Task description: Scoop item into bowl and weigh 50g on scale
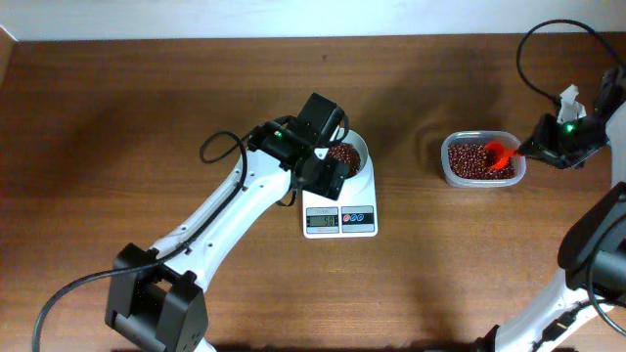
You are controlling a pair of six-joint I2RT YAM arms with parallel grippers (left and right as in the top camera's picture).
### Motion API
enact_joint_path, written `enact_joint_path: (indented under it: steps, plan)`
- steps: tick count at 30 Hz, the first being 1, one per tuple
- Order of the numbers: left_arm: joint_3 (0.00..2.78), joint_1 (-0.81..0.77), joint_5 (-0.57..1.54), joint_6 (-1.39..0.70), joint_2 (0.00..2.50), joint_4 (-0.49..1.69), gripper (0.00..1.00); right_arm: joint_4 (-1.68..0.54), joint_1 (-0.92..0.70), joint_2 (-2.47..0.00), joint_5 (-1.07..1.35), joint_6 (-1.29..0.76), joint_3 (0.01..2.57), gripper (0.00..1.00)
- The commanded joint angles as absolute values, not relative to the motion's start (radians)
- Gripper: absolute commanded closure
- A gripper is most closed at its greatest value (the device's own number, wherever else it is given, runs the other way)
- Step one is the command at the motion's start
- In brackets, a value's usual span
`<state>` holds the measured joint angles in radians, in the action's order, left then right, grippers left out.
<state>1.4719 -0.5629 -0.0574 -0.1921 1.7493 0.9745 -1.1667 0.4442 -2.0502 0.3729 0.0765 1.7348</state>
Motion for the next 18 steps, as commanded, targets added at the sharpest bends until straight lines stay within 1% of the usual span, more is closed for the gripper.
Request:
enact_joint_path:
  steps: [1,5,8,14,18]
  plan:
    - [1.474,-0.563,-0.068,-0.186,1.755,0.971,0.01,-1.177,0.439,-2.050,0.421,0.075,1.734,0.92]
    - [1.474,-0.563,-0.068,-0.186,1.755,0.970,0.01,-1.190,0.416,-1.975,0.426,0.075,1.736,0.96]
    - [1.474,-0.563,-0.067,-0.186,1.755,0.971,0.01,-1.200,0.383,-1.909,0.366,0.075,1.736,0.96]
    - [1.474,-0.563,-0.014,-0.186,1.755,0.972,0.01,-1.269,0.245,-1.861,0.115,0.030,1.736,0.96]
    - [1.474,-0.563,0.019,-0.186,1.755,1.024,0.01,-1.268,0.091,-1.861,-0.201,-0.070,1.736,0.96]
